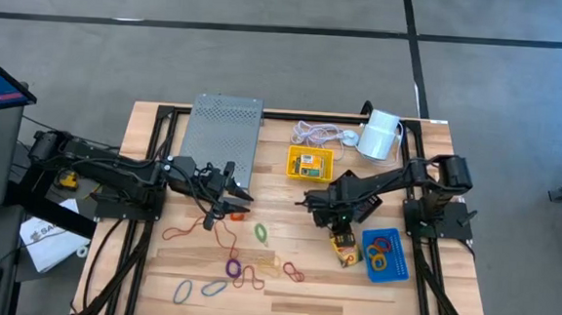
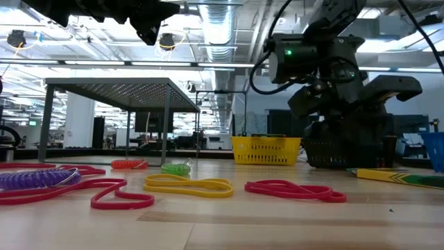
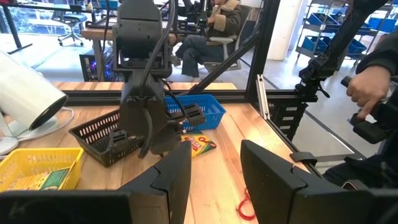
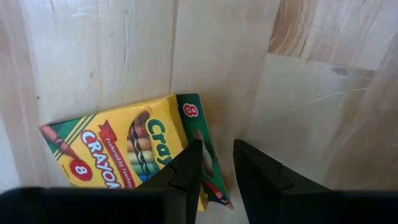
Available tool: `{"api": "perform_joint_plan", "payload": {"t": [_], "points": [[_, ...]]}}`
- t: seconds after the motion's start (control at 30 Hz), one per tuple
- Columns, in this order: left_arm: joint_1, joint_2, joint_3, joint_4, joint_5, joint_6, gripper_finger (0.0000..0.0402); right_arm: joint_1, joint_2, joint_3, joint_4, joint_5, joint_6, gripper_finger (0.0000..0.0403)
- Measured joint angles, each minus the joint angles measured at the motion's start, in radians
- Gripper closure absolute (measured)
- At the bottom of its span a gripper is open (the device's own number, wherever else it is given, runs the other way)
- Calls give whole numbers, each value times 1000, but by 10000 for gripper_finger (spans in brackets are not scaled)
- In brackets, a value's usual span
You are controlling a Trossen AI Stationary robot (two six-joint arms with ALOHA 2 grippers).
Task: Pick & Place Office Desk Supplies
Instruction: Put the crayon box into the yellow bin
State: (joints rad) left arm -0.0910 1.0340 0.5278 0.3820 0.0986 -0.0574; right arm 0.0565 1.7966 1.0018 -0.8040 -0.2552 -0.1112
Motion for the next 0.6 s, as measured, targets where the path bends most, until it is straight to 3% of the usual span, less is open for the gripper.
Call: {"api": "perform_joint_plan", "payload": {"t": [0.2,0.4,0.6], "points": [[0,0,0,0,0,0,266,0,-1,-7,10,-3,8,322],[0,0,0,0,0,0,266,-1,1,-8,15,2,2,392],[0,0,0,0,0,0,266,-1,1,-8,15,2,11,400]]}}
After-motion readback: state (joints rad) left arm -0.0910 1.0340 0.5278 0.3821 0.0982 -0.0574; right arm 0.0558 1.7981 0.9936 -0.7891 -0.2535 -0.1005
